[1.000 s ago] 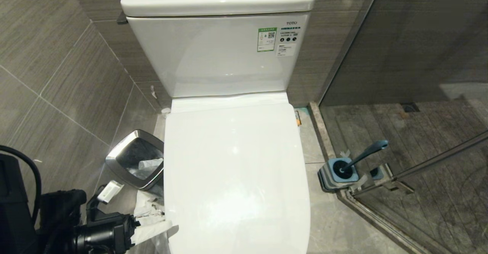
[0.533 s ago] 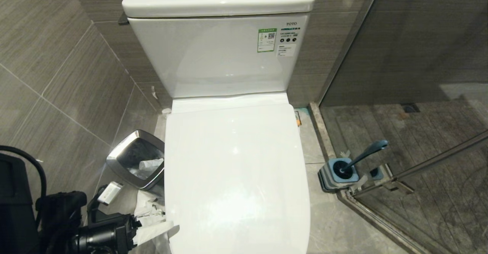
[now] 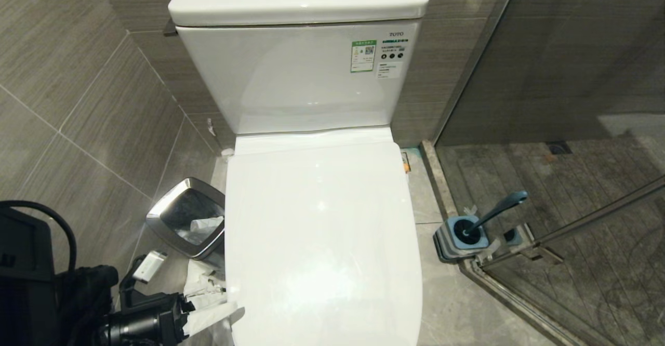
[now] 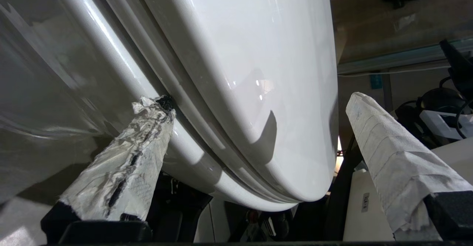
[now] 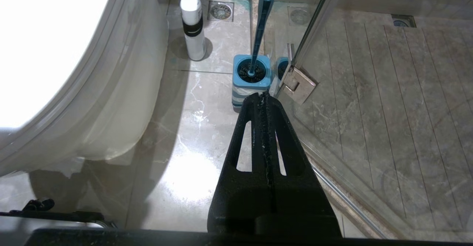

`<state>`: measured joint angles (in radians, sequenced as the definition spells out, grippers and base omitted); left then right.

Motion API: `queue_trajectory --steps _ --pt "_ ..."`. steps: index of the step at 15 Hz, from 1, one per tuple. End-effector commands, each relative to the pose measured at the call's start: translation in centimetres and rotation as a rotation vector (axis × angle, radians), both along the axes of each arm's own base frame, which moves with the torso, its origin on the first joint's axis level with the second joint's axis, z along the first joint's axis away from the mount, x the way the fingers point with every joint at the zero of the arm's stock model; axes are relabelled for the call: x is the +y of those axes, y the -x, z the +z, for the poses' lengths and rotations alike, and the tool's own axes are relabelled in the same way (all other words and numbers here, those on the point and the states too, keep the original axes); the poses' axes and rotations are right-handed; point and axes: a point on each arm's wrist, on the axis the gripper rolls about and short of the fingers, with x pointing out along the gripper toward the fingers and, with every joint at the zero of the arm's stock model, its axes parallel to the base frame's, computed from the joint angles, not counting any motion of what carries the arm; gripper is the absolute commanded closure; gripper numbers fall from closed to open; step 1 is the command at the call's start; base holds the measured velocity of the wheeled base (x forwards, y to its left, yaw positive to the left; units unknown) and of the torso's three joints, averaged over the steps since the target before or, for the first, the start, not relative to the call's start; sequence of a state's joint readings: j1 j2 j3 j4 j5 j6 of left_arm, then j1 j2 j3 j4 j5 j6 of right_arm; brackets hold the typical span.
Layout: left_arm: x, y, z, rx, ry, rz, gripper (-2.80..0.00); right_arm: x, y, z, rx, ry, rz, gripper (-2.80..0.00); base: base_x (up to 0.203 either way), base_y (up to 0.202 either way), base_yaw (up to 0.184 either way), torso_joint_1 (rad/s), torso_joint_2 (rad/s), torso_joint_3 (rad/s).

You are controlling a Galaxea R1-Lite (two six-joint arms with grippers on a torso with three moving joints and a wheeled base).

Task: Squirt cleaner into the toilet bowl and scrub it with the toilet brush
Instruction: Use the left hand to lift the toilet lid slightly

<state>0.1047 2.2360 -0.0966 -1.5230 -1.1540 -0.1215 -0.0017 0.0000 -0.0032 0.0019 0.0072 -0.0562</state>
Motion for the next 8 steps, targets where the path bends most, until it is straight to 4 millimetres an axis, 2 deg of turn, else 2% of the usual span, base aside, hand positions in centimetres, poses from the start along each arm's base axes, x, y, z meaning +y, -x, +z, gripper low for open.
queue_trajectory --steps 1,4,8 --pt "0.0 0.0 -0.9 0.043 -0.001 0.011 -2.80 0.0 0.0 0.0 0.001 0.001 0.001 0.00 0.000 0.000 0.000 0.000 0.00 0.000" --pt "-0.1 0.0 -0.9 0.037 -0.011 0.012 -2.80 0.0 0.0 0.0 0.000 0.001 0.001 0.00 0.000 0.000 0.000 0.000 0.00 0.000" --pt "-1.6 0.2 -1.1 0.037 -0.076 0.016 -2.80 0.0 0.0 0.0 0.001 0.001 0.001 0.00 0.000 0.000 0.000 0.000 0.00 0.000"
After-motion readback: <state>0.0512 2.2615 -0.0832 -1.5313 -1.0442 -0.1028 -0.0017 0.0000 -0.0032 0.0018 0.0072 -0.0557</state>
